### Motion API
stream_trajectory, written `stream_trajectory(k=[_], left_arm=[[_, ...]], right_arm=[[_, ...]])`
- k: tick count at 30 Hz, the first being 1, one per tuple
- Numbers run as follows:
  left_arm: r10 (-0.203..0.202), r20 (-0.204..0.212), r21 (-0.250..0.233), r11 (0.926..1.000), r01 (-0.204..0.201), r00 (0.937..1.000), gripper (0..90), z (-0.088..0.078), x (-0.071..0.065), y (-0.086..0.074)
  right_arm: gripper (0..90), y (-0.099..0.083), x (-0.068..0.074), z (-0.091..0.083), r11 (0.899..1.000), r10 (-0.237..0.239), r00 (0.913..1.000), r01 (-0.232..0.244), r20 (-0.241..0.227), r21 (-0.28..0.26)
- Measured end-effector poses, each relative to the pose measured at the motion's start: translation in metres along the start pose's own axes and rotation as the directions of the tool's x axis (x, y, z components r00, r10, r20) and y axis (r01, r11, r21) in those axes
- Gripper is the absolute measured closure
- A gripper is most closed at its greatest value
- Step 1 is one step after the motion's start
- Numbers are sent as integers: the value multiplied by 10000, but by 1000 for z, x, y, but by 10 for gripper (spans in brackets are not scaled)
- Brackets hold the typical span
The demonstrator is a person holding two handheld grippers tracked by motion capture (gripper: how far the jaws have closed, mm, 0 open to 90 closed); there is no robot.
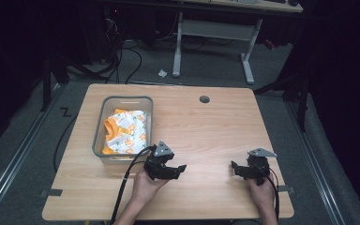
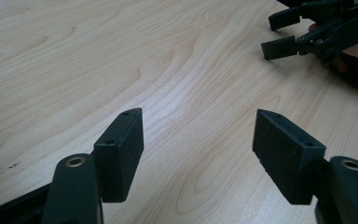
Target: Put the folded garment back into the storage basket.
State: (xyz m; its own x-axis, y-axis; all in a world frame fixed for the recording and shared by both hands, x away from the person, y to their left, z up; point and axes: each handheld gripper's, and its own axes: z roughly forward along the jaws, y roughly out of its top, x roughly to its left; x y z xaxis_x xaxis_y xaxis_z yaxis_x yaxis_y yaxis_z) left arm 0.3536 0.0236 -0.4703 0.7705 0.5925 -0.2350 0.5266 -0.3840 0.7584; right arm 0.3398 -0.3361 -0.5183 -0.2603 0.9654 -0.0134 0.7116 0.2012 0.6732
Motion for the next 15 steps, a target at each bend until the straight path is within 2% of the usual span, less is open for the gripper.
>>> stream_trajectory(k=[10,15], left_arm=[[-79,-92,123,9999,80,9999,340,13,0,-10],[-16,-283,301,9995,24,9996,341,20,0,-14]], right_arm=[[147,0,0,0,10000,-11,10000,11,0,-4],[147,0,0,0,10000,3,10000,-3,-2,0]])
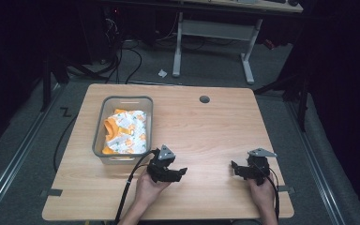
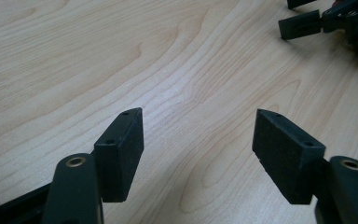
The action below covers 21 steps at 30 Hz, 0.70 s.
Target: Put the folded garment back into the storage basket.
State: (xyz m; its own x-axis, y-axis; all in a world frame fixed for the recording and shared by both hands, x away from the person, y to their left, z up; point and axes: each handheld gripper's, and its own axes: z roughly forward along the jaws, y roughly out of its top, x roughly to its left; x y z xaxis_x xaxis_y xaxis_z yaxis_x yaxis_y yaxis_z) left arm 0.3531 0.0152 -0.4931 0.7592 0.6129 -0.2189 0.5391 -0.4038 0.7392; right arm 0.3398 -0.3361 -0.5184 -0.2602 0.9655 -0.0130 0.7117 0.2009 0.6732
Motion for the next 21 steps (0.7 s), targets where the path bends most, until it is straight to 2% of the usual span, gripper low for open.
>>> stream_trajectory(k=[7,10,15,19,21], left_arm=[[131,-266,185,9998,-126,9996,341,10,1,-6],[-1,-297,230,9997,8,9996,342,14,2,-10],[14,-570,295,9996,3,9984,342,20,3,-15],[538,-1167,193,9985,-519,9917,346,23,1,-20],[622,-1321,211,9980,-599,9893,345,24,-1,-20]], right_arm=[[147,0,0,0,10000,-2,10000,2,0,0],[147,0,0,0,10000,-8,10000,8,4,-1],[147,0,0,0,10000,-7,10000,7,1,-3],[147,0,0,0,10000,1,10000,-1,0,1],[147,0,0,0,10000,-10,10000,10,1,-3]])
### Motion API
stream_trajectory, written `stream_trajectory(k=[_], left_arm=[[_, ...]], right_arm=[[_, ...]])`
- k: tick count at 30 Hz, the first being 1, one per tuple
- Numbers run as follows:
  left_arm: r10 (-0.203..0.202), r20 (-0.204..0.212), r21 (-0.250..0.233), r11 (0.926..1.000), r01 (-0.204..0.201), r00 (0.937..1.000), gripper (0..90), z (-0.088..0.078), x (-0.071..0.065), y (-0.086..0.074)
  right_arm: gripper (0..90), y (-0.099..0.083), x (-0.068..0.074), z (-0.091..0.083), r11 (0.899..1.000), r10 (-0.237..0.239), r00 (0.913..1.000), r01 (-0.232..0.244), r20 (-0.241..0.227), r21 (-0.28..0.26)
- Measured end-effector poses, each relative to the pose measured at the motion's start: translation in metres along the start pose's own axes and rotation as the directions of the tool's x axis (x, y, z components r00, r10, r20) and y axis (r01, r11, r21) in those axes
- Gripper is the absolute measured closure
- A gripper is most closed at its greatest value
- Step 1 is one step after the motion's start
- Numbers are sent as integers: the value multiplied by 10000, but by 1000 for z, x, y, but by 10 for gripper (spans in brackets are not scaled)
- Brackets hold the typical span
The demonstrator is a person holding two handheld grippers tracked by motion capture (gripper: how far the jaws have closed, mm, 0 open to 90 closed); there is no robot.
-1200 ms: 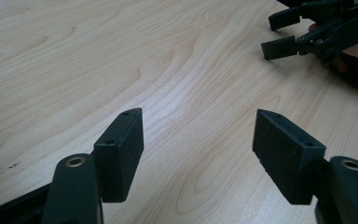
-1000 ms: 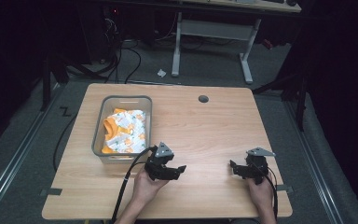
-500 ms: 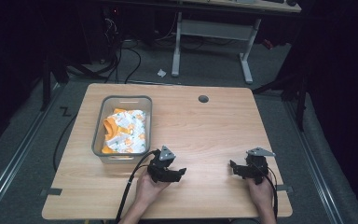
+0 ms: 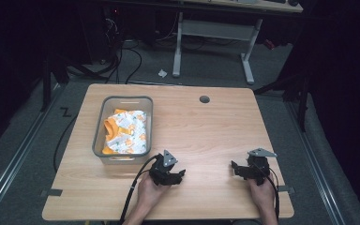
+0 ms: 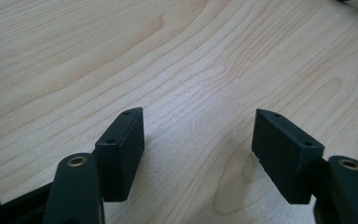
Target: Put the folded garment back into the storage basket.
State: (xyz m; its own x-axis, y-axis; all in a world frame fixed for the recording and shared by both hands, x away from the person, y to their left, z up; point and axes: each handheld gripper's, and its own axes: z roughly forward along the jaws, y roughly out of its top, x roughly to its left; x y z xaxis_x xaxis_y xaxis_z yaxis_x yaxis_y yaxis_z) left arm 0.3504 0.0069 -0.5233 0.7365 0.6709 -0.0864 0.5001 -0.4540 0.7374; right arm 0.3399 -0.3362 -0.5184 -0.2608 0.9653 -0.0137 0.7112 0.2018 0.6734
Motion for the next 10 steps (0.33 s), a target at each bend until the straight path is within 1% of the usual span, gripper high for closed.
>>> stream_trajectory(k=[1,4,10], left_arm=[[42,-58,12,10000,-42,10000,345,0,-1,0],[345,-268,133,9993,-342,9990,336,1,-4,1],[321,-220,170,9994,-317,9992,299,2,-4,1]], right_arm=[[147,0,0,0,10000,1,10000,-1,0,1],[147,0,0,0,10000,9,10000,-9,-1,2],[147,0,0,0,10000,8,10000,-8,0,1]])
